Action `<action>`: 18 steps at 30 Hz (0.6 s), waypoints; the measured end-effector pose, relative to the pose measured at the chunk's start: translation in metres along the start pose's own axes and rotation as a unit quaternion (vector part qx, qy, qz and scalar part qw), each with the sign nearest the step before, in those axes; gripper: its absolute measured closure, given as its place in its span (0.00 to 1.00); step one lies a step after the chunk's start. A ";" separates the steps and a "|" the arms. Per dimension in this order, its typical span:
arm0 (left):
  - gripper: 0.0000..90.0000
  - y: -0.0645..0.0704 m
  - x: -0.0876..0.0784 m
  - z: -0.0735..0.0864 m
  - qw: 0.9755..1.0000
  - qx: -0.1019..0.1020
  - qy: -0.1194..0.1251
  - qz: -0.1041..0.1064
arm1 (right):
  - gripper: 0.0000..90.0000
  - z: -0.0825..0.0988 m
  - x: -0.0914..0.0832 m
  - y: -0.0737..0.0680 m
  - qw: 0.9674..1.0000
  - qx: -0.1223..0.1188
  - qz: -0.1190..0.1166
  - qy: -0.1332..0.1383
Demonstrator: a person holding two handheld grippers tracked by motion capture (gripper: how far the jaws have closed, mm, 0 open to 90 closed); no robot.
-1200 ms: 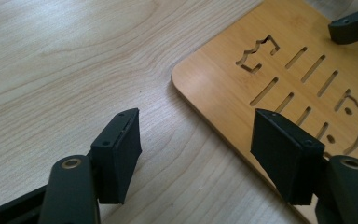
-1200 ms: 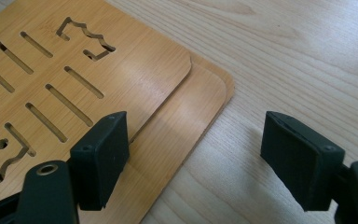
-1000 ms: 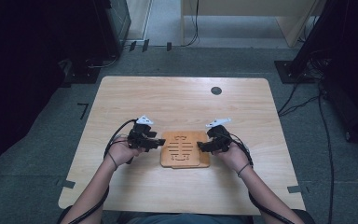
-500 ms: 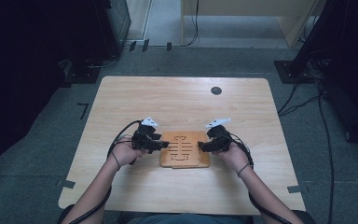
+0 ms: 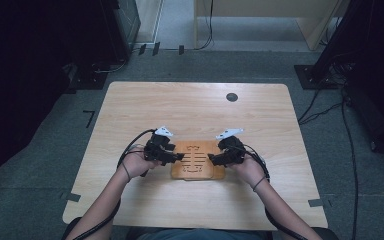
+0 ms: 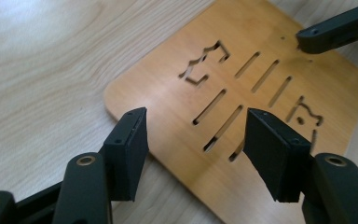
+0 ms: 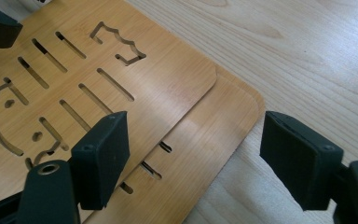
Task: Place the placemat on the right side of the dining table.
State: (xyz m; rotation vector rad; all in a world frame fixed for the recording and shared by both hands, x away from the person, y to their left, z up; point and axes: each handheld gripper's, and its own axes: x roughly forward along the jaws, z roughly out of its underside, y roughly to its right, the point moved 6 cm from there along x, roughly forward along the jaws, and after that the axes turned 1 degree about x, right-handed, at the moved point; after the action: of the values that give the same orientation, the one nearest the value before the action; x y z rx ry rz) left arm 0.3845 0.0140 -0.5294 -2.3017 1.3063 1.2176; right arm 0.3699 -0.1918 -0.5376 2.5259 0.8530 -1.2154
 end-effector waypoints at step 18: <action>0.40 0.007 0.005 0.003 1.000 0.018 -0.012 0.008 | 0.20 -0.004 -0.004 -0.003 1.000 0.007 -0.004 -0.004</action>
State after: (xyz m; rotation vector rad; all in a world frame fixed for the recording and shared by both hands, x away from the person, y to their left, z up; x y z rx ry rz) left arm 0.3784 0.0083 -0.5335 -2.2495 1.3288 1.2140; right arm 0.3688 -0.1890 -0.5313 2.5291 0.8571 -1.2366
